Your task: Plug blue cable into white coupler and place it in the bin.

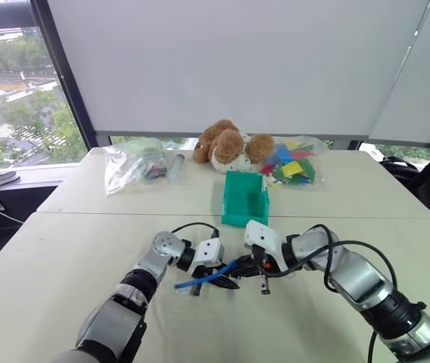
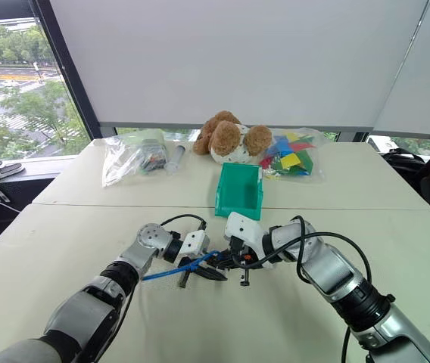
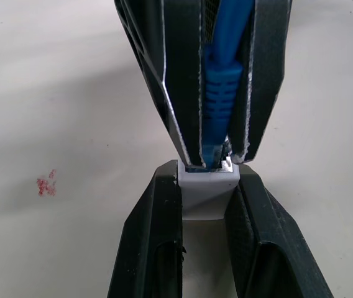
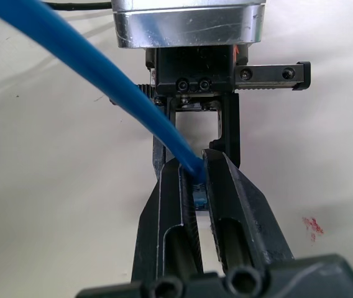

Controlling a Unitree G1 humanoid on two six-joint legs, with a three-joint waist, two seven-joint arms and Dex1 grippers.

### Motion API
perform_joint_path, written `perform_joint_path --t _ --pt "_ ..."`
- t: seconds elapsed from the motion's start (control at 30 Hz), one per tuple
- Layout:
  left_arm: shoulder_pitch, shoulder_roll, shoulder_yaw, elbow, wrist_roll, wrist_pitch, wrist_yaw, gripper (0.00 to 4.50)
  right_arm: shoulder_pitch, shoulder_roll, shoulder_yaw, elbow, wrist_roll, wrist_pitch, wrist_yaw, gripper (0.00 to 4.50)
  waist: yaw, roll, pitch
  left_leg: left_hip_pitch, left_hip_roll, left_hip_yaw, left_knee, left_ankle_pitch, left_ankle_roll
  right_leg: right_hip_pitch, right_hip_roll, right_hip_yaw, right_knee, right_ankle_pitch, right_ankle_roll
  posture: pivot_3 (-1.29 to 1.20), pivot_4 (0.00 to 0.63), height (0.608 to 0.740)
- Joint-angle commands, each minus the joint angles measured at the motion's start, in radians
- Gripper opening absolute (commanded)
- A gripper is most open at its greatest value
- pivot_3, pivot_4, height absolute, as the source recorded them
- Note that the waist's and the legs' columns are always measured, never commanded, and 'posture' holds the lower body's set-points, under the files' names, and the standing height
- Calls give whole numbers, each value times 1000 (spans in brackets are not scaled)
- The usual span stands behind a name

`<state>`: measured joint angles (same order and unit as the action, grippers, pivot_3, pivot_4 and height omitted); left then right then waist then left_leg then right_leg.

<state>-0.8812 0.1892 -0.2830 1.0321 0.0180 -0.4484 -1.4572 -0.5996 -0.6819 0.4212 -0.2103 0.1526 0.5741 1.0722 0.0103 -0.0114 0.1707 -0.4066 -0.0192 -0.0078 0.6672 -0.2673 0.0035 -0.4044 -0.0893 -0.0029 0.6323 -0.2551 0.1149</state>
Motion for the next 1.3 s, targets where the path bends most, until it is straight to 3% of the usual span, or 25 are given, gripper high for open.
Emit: perform_joint_path --t 0.03,0.23,0.5,0.67,0.8,1.1,1.3 --pt "-9 -7 -18 8 31 1 12 349 29 6 73 51 -49 -7 24 0 0 0 -2 0 0 0 0 0 0 0 0 0 0 0 0 0 150 740" --pt "-12 5 -9 5 39 11 30 349 22 22 16 44 -21 16 20 0 0 -1 -7 1 0 0 0 0 0 1 0 0 0 0 0 0 150 740" --pt "-34 106 52 -76 -19 150 3 4388 15 17 -67 -3 24 69 4 0 -8 -1 -7 -1 0 0 -1 0 0 -2 0 0 0 0 0 0 150 740" --pt "-12 199 147 -209 -114 283 7 4472 -70 36 -210 -9 116 142 -36 0 -6 -1 -4 -3 0 0 -1 0 0 -4 0 0 0 0 0 0 150 740" --pt "29 258 210 -313 -160 374 57 4472 -259 67 -310 132 157 186 -85 0 -7 2 -2 -3 0 0 -1 0 0 -5 -1 0 0 0 0 0 150 740" --pt "128 298 258 -506 -207 524 183 4472 -643 203 -265 920 -5 -66 -135 0 -23 2 -2 -4 -1 1 -3 0 -1 -5 -1 0 1 0 0 0 150 740" --pt "178 312 282 -643 -262 635 240 4472 -767 293 -259 1347 -110 -244 -216 0 -31 3 -1 -3 0 2 -5 0 -1 -8 -1 1 2 0 0 0 150 740"
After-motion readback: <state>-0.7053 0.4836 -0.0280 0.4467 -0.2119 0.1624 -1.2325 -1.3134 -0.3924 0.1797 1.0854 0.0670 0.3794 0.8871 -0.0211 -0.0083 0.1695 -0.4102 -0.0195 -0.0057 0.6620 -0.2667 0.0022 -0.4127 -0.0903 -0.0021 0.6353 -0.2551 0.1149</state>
